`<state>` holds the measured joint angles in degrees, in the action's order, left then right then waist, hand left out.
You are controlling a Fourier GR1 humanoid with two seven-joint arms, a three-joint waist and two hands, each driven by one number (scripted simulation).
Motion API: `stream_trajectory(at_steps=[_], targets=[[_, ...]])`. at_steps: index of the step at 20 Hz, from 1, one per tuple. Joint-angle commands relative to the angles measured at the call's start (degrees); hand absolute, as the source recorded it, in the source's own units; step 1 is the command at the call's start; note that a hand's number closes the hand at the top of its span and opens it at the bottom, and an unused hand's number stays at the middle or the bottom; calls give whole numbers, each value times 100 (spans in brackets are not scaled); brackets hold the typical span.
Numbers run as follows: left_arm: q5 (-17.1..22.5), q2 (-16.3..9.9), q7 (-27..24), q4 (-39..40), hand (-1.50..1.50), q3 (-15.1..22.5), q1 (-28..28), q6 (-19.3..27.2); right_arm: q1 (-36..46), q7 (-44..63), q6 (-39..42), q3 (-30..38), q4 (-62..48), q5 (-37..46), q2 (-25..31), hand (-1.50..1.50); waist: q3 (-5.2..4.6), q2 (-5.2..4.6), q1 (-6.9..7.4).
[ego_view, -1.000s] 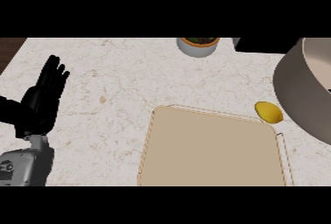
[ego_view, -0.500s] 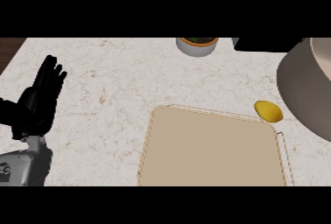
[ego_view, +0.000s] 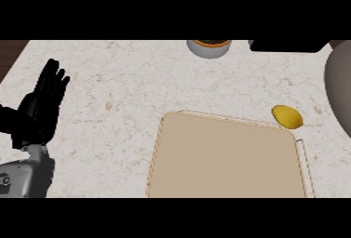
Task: Pick the lemon from the tray and place it in the pot
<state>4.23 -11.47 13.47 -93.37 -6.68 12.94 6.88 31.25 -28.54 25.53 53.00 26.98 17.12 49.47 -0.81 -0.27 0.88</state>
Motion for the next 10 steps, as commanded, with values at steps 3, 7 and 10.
stream_trajectory(at_steps=[3, 7, 10], targets=[[-89, 167, -162, 196, 0, 101, 171, 77, -134, -603, 300, 57, -907, -56, 483, -150, 115, -66, 53], [23, 53, 40, 169, 0, -3, 220, -1, -366, -861, 539, 0, -1163, 8, 847, -150, 120, -60, 55], [28, 82, -173, 50, 0, -52, -63, -11, -569, -1142, 684, -42, -1256, 3, 844, -150, 126, -59, 77]])
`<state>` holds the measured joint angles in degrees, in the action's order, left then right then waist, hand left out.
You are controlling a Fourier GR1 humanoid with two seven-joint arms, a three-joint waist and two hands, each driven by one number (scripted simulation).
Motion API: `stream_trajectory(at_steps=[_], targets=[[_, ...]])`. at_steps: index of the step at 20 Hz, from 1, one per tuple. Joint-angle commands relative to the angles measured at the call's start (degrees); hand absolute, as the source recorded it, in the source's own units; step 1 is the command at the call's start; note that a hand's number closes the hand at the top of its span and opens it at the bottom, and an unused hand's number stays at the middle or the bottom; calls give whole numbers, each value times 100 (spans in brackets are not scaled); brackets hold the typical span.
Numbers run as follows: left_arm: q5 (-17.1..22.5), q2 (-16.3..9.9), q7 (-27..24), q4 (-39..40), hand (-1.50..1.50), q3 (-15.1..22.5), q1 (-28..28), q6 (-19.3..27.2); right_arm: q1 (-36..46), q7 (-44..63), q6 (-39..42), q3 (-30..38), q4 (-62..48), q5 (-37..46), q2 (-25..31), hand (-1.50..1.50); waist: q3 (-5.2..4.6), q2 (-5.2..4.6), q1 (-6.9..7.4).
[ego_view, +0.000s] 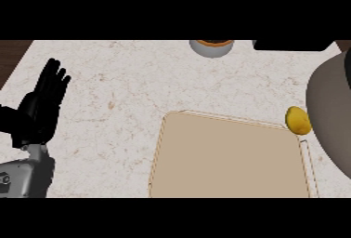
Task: Pick the lemon from the tray and place it in the pot
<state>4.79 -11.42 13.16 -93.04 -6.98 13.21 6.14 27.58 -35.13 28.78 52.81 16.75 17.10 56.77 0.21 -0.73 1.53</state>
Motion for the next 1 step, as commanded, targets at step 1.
stream_trajectory(at_steps=[1], targets=[[-163, 129, -61, -82, 0, 147, -106, 110, -107, -348, 224, -68, -278, 45, 126, -150, 27, -16, 48]])
